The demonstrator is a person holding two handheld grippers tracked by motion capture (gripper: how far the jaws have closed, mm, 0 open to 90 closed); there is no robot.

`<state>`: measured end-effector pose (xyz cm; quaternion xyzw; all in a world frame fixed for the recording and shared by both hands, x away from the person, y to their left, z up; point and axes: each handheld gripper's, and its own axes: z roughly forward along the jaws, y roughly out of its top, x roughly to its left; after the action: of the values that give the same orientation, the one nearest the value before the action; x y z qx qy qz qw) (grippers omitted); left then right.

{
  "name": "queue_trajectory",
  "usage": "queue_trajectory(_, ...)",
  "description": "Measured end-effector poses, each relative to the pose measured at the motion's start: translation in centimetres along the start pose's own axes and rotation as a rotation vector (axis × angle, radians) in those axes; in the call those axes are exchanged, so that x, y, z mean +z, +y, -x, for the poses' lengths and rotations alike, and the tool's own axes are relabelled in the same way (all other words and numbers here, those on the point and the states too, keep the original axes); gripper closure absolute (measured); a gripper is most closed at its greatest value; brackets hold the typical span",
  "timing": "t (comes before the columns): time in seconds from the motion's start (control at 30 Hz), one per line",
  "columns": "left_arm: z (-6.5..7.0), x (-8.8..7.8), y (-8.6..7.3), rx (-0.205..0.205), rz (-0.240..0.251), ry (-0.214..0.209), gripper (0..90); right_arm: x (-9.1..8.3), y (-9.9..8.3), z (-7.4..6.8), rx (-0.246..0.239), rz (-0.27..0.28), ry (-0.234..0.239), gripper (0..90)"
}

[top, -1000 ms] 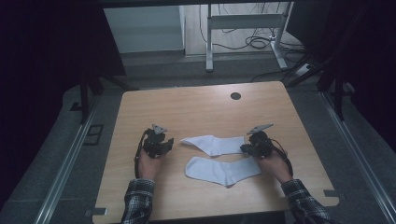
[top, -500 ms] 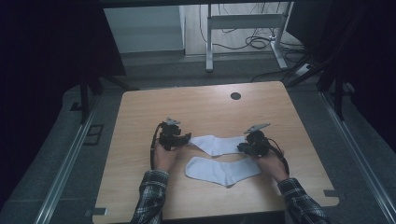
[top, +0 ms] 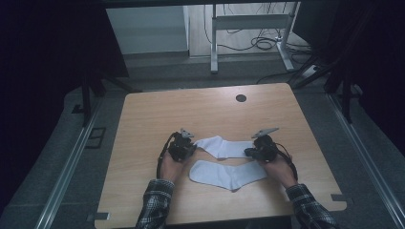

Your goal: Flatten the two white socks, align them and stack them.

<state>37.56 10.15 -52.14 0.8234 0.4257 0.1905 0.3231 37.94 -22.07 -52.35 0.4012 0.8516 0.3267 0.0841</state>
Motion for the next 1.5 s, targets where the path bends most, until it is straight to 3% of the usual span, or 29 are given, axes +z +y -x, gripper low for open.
queue_trajectory(0.1,-0.1,-2.8,1.1,0.010,0.144,0.034,84.1,-0.4,0.3,0.0,-0.017,0.001,-0.025,88.2)
queue_trajectory(0.13,0.1,-3.8,1.4,0.013,0.166,0.036,83.9,-0.6,0.4,0.0,-0.014,0.011,-0.028,88.2)
queue_trajectory(0.17,0.1,-4.3,1.7,0.013,0.142,0.031,82.7,-0.9,0.5,0.0,-0.013,0.018,-0.027,88.0)
queue_trajectory(0.2,0.1,-4.4,1.7,0.014,0.079,-0.008,76.3,-1.0,0.6,0.0,-0.009,0.020,-0.024,87.0)
queue_trajectory(0.23,0.1,-4.1,1.5,0.016,0.005,-0.048,60.2,-1.1,0.5,0.0,-0.010,0.017,-0.024,85.8)
queue_trajectory(0.3,0.0,-3.9,0.4,0.044,-0.057,0.021,53.9,-1.2,0.5,0.1,-0.013,0.021,-0.025,84.5)
queue_trajectory(0.43,-1.6,-3.6,-0.7,-0.062,-0.022,0.003,46.3,-1.0,0.5,0.0,0.007,0.041,-0.011,82.3)
queue_trajectory(0.63,-3.1,-3.1,-0.4,-0.133,0.025,0.058,45.1,0.3,1.1,-0.8,0.003,0.055,0.012,80.9)
queue_trajectory(0.8,-2.8,-1.3,-0.8,-0.107,-0.023,0.069,41.2,0.8,1.1,-0.8,-0.009,0.018,0.001,81.5)
queue_trajectory(0.93,-2.6,-0.5,-1.1,-0.100,-0.047,0.091,40.0,-0.1,1.0,0.7,0.011,-0.007,-0.077,80.3)
queue_trajectory(1.1,-2.6,-0.5,-0.5,-0.109,-0.012,0.080,41.0,-1.5,1.0,2.2,0.069,0.056,-0.091,76.6)
queue_trajectory(1.27,-2.6,-0.1,0.1,-0.118,-0.003,0.080,45.0,-0.7,1.3,1.9,0.082,0.071,-0.078,68.9)
queue_trajectory(1.37,-2.9,0.4,-0.2,-0.134,-0.014,0.085,44.9,0.1,1.6,1.4,0.055,0.058,-0.115,64.9)
queue_trajectory(1.5,-3.1,1.0,-0.8,-0.141,-0.032,0.085,47.9,0.9,1.7,1.1,0.055,0.036,-0.122,63.0)
